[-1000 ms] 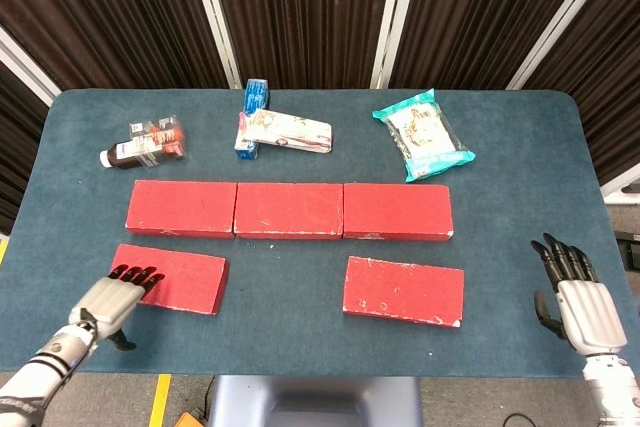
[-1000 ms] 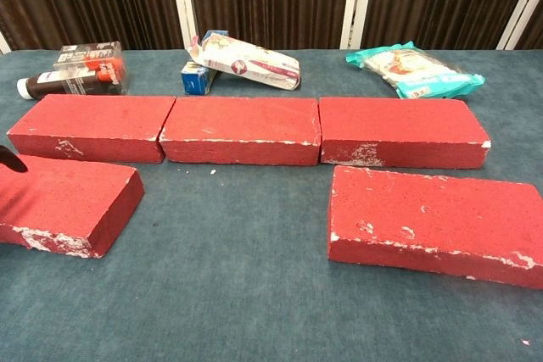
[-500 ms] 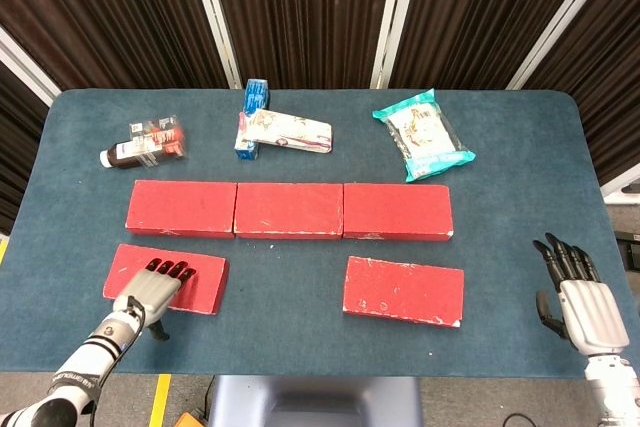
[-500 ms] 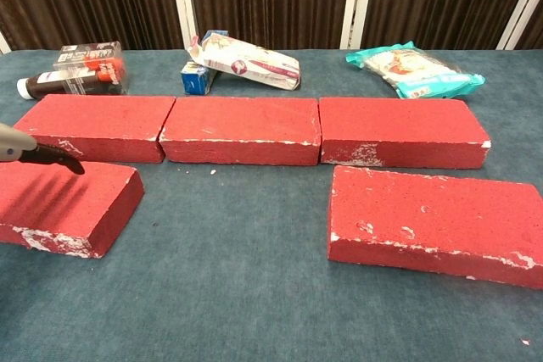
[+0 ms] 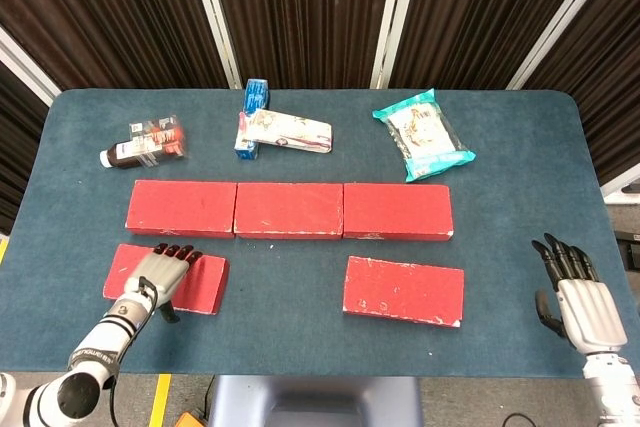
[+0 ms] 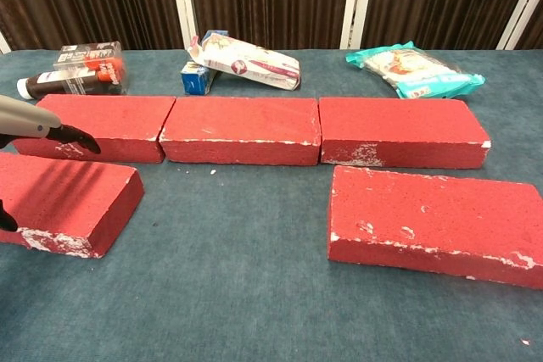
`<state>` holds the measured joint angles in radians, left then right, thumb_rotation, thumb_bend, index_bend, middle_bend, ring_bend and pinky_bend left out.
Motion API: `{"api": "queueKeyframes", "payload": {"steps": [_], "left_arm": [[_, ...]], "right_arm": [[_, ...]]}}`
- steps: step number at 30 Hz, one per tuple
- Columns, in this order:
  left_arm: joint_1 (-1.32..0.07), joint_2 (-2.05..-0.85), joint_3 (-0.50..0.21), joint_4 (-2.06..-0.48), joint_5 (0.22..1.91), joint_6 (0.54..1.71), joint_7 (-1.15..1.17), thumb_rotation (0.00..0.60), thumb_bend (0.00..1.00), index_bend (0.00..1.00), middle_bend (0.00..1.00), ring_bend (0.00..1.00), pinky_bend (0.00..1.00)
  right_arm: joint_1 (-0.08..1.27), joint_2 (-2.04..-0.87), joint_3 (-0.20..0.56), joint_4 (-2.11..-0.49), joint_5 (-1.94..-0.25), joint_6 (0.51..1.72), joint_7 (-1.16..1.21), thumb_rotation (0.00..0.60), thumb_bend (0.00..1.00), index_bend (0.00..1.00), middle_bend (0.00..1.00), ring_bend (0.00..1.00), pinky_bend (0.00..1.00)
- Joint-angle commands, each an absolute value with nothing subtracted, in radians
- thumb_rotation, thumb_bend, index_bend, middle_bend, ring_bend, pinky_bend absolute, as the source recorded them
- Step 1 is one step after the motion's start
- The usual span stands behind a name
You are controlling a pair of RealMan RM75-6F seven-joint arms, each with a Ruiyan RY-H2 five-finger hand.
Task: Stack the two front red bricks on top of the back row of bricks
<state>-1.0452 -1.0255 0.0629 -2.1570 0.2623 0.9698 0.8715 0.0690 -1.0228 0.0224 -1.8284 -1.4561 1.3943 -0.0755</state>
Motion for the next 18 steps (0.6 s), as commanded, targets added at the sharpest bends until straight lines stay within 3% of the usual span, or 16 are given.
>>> {"api": "queueKeyframes", "payload": {"steps": [1, 18], "left_arm": [[-1.071, -1.032, 0.063, -2.13, 0.225, 0.953, 0.86, 0.6, 0.0, 0.0, 0.0, 0.0, 0.03], [-1.119, -1.047, 0.11, -2.032, 0.148, 0.877, 0.794, 0.6, 0.0, 0.0, 0.0, 0.0, 0.03]], "right_arm": [[0.07, -1.024, 0.023, -1.83, -1.453, 1.393, -0.081, 0.6, 0.65, 0.17, 0.02, 0.0, 0.0], [0.073, -1.031, 0.022, -1.833, -1.445, 1.387, -0.099, 0.6, 0.65, 0.17, 0.02, 0.0, 0.0]]}}
